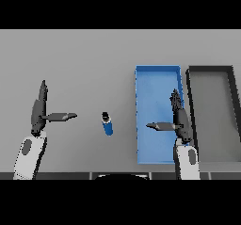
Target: Pick up the blue pipe and place it into the blue bin.
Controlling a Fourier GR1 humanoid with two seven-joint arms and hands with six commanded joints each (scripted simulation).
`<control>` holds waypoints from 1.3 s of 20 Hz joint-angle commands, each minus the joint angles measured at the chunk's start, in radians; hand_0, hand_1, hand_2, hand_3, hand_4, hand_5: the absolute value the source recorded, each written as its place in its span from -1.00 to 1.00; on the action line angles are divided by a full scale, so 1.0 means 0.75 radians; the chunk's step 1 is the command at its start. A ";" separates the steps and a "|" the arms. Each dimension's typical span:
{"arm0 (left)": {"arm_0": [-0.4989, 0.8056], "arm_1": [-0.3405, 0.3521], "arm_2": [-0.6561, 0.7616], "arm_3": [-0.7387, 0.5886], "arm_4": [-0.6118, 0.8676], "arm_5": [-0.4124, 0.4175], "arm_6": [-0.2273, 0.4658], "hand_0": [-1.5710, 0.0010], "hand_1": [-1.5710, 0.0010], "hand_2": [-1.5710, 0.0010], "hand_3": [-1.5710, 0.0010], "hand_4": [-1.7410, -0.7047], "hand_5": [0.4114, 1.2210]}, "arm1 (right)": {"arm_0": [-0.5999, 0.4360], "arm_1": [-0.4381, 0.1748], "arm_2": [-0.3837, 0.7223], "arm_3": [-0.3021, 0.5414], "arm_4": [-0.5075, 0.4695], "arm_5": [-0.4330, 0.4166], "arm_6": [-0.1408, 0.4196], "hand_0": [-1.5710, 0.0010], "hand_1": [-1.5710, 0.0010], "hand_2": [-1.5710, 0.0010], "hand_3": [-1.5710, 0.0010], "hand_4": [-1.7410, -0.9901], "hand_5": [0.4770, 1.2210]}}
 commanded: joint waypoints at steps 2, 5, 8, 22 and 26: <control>0.001 -0.005 -0.005 -0.005 -0.004 0.005 -0.009 1.00 1.00 1.00 1.00 0.49 -0.55 | 0.003 -0.006 -0.004 -0.001 -0.005 0.003 -0.002 1.00 1.00 1.00 1.00 0.41 -0.69; 0.005 -0.014 -0.017 -0.018 -0.015 0.017 -0.005 1.00 1.00 1.00 1.00 0.49 -0.55 | 0.009 -0.019 -0.013 -0.004 -0.016 0.013 -0.005 1.00 1.00 1.00 1.00 0.41 -0.69; 0.026 0.147 -0.089 -0.037 -0.017 -0.244 -0.095 1.00 1.00 1.00 1.00 0.49 -0.55 | 0.057 -0.174 0.071 -0.066 0.155 0.069 -0.132 1.00 1.00 1.00 1.00 0.43 -0.69; 0.109 0.333 -0.310 -0.315 -0.025 -0.592 -0.018 1.00 1.00 1.00 1.00 0.40 -0.75 | 0.098 -0.225 0.129 -0.161 0.222 0.102 -0.097 1.00 1.00 1.00 1.00 0.38 -0.72; 0.106 0.298 -0.418 -0.335 -0.100 -0.631 0.037 1.00 1.00 1.00 1.00 0.28 -0.85 | 0.089 -0.222 0.130 -0.164 0.224 0.098 -0.086 1.00 1.00 1.00 1.00 0.39 -0.74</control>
